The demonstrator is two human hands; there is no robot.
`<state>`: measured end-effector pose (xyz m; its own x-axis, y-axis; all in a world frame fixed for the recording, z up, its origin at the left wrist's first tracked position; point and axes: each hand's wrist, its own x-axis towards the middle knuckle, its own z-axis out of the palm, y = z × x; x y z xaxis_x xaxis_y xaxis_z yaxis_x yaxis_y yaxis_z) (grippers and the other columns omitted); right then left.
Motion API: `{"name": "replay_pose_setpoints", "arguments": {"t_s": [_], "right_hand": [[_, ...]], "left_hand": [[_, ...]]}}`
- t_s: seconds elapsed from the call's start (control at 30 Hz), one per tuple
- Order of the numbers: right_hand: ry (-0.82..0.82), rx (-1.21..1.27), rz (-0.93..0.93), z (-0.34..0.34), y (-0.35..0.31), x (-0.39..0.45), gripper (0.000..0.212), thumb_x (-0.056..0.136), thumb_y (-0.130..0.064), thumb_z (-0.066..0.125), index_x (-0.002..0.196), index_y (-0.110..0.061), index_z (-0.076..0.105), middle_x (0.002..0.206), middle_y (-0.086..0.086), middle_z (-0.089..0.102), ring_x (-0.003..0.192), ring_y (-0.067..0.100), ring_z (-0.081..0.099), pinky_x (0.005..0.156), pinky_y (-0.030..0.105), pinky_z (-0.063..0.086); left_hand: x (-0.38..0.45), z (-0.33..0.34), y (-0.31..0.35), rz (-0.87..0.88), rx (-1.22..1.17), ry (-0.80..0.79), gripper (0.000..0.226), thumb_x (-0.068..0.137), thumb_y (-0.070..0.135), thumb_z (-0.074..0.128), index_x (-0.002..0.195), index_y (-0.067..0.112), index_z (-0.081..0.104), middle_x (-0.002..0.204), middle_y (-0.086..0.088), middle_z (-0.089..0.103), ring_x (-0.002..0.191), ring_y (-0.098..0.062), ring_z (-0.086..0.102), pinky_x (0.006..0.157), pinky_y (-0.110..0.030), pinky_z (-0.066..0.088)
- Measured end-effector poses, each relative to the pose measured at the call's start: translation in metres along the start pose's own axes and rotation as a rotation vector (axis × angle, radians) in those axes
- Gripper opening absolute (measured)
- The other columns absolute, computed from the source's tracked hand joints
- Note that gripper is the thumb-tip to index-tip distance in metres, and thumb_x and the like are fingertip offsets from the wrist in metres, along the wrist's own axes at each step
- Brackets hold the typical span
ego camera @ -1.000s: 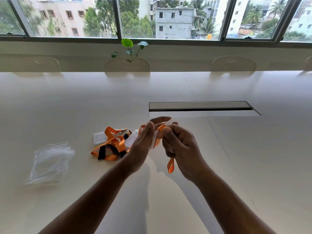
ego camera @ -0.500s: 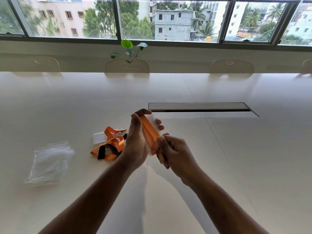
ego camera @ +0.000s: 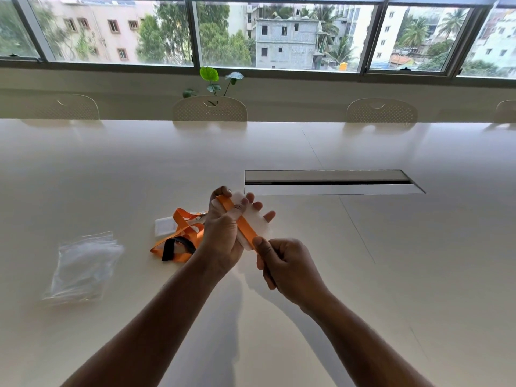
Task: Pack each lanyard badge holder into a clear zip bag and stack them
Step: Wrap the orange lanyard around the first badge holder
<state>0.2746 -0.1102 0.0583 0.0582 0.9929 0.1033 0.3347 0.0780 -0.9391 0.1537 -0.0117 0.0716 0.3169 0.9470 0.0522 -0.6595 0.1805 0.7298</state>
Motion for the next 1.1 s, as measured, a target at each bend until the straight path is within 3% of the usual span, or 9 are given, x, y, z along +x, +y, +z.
{"name": "replay_pose_setpoints", "arguments": {"t_s": [0.13,0.23,0.4,0.57,0.8,0.87,0.93,1.0,1.1], "right_hand": [[-0.026,0.005,-0.042,0.000,0.004,-0.003,0.039,0.105,-0.043,0.051,0.080,-0.021,0.071,0.053,-0.001,0.064,0.043,0.006,0.052,0.053,0.021,0.046],[0.035,-0.212,-0.094,-0.006,0.009,-0.002,0.026,0.104,-0.038,0.055,0.095,-0.023,0.074,0.067,-0.007,0.072,0.058,0.008,0.064,0.065,0.038,0.057],[0.491,-0.288,-0.338,-0.020,0.002,-0.003,0.012,0.098,-0.015,0.065,0.100,-0.024,0.072,0.092,-0.015,0.072,0.081,0.005,0.068,0.068,0.032,0.057],[0.315,-0.539,-0.774,-0.020,-0.001,0.000,0.015,0.094,-0.014,0.074,0.108,-0.020,0.079,0.108,-0.005,0.075,0.100,0.012,0.069,0.083,0.027,0.057],[0.345,-0.628,-0.848,-0.013,0.015,0.001,0.014,0.096,-0.026,0.075,0.107,-0.020,0.081,0.111,-0.006,0.077,0.103,0.013,0.072,0.080,0.032,0.060],[0.388,-0.613,-0.856,-0.012,0.018,-0.001,0.012,0.095,-0.026,0.075,0.103,-0.019,0.081,0.107,-0.006,0.078,0.099,0.012,0.073,0.078,0.031,0.059],[0.406,-0.545,-0.831,-0.014,0.021,-0.003,0.011,0.092,-0.025,0.079,0.101,-0.018,0.081,0.104,-0.006,0.078,0.096,0.009,0.073,0.076,0.029,0.059],[0.401,-0.397,-0.748,-0.017,0.023,-0.004,0.014,0.088,-0.024,0.083,0.101,-0.019,0.081,0.102,-0.008,0.078,0.092,0.006,0.074,0.075,0.027,0.059],[0.347,-0.014,-0.424,-0.024,0.024,-0.004,0.020,0.079,-0.019,0.089,0.096,-0.027,0.082,0.091,-0.011,0.080,0.082,0.006,0.076,0.073,0.020,0.059]], "left_hand": [[0.001,-0.004,0.003,-0.067,-0.092,-0.025,0.031,0.099,-0.004,0.048,0.099,0.026,0.054,0.091,-0.010,0.066,0.083,-0.024,0.070,0.075,-0.056,0.060],[0.001,-0.007,0.006,-0.096,-0.152,-0.001,0.031,0.098,-0.004,0.049,0.096,0.026,0.056,0.091,-0.011,0.066,0.084,-0.025,0.069,0.077,-0.060,0.058],[0.000,-0.009,0.007,-0.119,-0.201,0.056,0.034,0.099,-0.006,0.048,0.093,0.026,0.059,0.086,-0.012,0.067,0.078,-0.026,0.071,0.076,-0.061,0.058],[-0.006,-0.005,0.004,-0.140,-0.192,0.095,0.027,0.100,-0.002,0.049,0.097,0.024,0.056,0.086,-0.014,0.068,0.075,-0.026,0.074,0.063,-0.054,0.060],[-0.017,0.009,0.001,-0.216,-0.261,0.204,0.024,0.101,0.000,0.049,0.098,0.024,0.053,0.093,-0.016,0.061,0.067,-0.025,0.075,0.059,-0.058,0.060],[-0.020,0.013,0.001,-0.244,-0.246,0.271,0.024,0.103,0.005,0.049,0.115,0.025,0.054,0.105,-0.018,0.064,0.073,-0.028,0.076,0.058,-0.055,0.060],[-0.021,0.014,0.002,-0.294,-0.181,0.312,0.039,0.102,0.015,0.054,0.139,0.020,0.044,0.120,-0.021,0.065,0.092,-0.035,0.073,0.062,-0.055,0.060],[-0.024,0.010,0.001,-0.355,-0.064,0.301,0.056,0.096,0.030,0.060,0.144,0.011,0.039,0.128,-0.023,0.064,0.112,-0.039,0.066,0.084,-0.061,0.057],[-0.032,-0.005,-0.012,-0.363,0.181,0.244,0.066,0.093,0.047,0.057,0.147,0.012,0.040,0.142,-0.020,0.057,0.138,-0.036,0.049,0.122,-0.057,0.023]]}}
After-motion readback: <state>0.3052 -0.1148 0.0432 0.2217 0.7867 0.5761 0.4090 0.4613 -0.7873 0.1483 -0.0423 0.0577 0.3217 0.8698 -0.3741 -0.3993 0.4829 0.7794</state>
